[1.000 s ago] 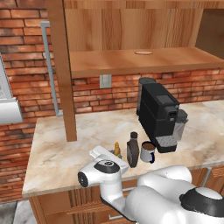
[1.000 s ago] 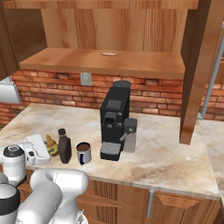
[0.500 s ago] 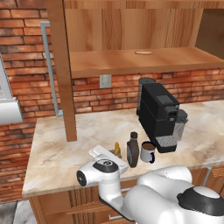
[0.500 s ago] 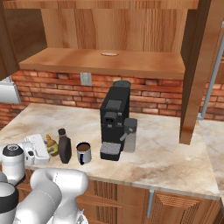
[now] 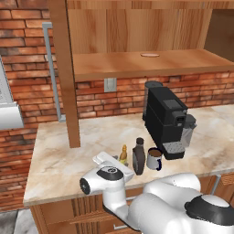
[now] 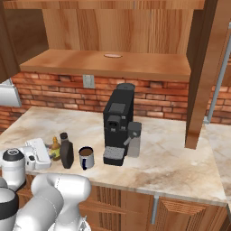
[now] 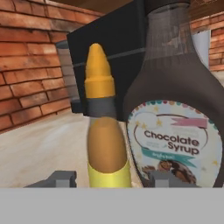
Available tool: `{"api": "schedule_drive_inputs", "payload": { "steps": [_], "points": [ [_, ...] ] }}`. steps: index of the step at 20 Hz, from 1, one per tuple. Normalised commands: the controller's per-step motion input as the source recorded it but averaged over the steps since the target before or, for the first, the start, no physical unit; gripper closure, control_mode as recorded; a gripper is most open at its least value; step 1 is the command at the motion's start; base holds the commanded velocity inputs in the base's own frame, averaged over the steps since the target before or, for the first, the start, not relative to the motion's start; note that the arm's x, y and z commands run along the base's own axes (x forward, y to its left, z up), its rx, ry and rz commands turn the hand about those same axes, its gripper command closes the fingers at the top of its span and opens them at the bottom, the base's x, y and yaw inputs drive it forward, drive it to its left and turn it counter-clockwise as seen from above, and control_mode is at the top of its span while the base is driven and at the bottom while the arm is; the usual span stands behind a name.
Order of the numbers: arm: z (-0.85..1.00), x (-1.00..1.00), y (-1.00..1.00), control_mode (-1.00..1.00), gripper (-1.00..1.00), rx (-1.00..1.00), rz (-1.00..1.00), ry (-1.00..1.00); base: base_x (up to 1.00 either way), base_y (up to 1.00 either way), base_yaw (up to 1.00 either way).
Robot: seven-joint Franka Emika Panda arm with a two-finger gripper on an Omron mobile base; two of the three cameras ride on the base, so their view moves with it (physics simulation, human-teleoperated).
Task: Pick the syrup bottle and honey bottle from the cabinet and place them next to the mug.
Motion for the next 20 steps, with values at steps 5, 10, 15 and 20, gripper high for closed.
{"api": "schedule_drive_inputs", "payload": {
  "steps": [5,10,15,20],
  "points": [
    [0.00,-0.01,0.00,-1.00,-1.00,0.00,0.00,0.00,0.00,0.00,0.00],
    [0.00,-0.06,0.00,-1.00,-1.00,0.00,0.00,0.00,0.00,0.00,0.00],
    [0.17,-0.20,0.00,-1.00,-1.00,0.01,0.00,-0.03,0.00,0.00,0.00],
    [0.56,-0.25,0.00,-1.00,-1.00,0.01,0.01,-0.07,0.00,0.00,0.00]
  ]
}}
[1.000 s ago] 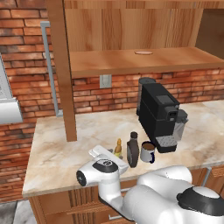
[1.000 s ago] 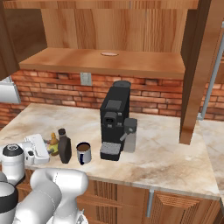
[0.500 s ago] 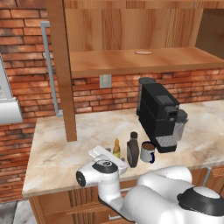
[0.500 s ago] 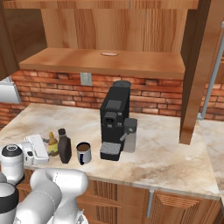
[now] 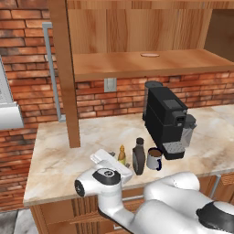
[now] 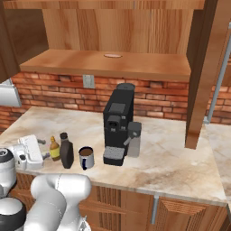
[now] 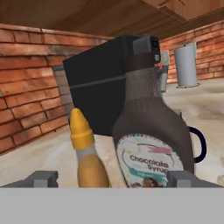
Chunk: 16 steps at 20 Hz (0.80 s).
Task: Pick the syrup bottle and honey bottle from the cabinet and place them next to the mug.
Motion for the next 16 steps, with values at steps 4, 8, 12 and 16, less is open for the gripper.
{"api": "schedule_drive_inputs", "payload": {
  "steps": [4,8,12,16],
  "points": [
    [0.65,-0.16,0.00,-1.00,-1.00,0.00,0.02,-0.07,0.00,0.00,0.00],
    [0.54,-0.05,-0.03,-1.00,-1.00,0.00,0.02,-0.01,0.00,0.00,0.00],
    [0.41,-0.02,-0.19,-1.00,-1.00,0.00,0.02,0.00,0.00,0.00,0.00],
    [0.53,-0.04,-0.28,-1.00,-1.00,0.03,0.12,0.00,0.00,0.00,0.00]
  ]
}}
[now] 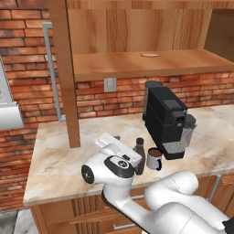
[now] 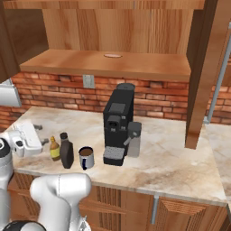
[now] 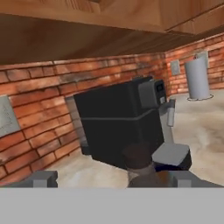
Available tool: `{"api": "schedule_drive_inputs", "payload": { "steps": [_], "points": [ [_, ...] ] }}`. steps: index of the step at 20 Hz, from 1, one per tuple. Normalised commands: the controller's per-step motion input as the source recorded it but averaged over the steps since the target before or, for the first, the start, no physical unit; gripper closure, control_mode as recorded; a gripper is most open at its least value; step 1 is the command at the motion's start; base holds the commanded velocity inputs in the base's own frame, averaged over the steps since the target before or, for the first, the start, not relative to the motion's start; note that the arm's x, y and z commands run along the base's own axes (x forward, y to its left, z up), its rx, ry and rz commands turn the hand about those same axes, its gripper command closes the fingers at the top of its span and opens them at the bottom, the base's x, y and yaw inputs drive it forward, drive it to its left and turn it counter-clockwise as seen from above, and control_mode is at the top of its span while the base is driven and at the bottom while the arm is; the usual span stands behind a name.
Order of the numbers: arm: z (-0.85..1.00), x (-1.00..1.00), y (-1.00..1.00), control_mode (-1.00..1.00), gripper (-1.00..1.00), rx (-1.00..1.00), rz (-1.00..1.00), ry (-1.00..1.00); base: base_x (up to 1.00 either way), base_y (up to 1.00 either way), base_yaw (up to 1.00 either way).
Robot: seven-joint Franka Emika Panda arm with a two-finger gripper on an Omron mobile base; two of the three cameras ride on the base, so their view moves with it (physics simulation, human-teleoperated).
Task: Pick the syrup bottle and honey bottle from the cabinet and place them next to the mug.
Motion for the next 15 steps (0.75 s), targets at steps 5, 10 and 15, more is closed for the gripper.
{"api": "schedule_drive_inputs", "payload": {
  "steps": [5,10,15],
  "points": [
    [0.58,-0.09,-0.31,-1.00,-1.00,0.06,0.17,0.00,0.00,0.00,0.00],
    [0.48,-0.20,-0.44,-1.00,-1.00,0.07,0.18,0.00,0.00,0.00,0.00],
    [0.50,-0.20,-0.55,-1.00,-1.00,0.07,0.20,0.01,0.00,0.00,0.00]
  ]
}}
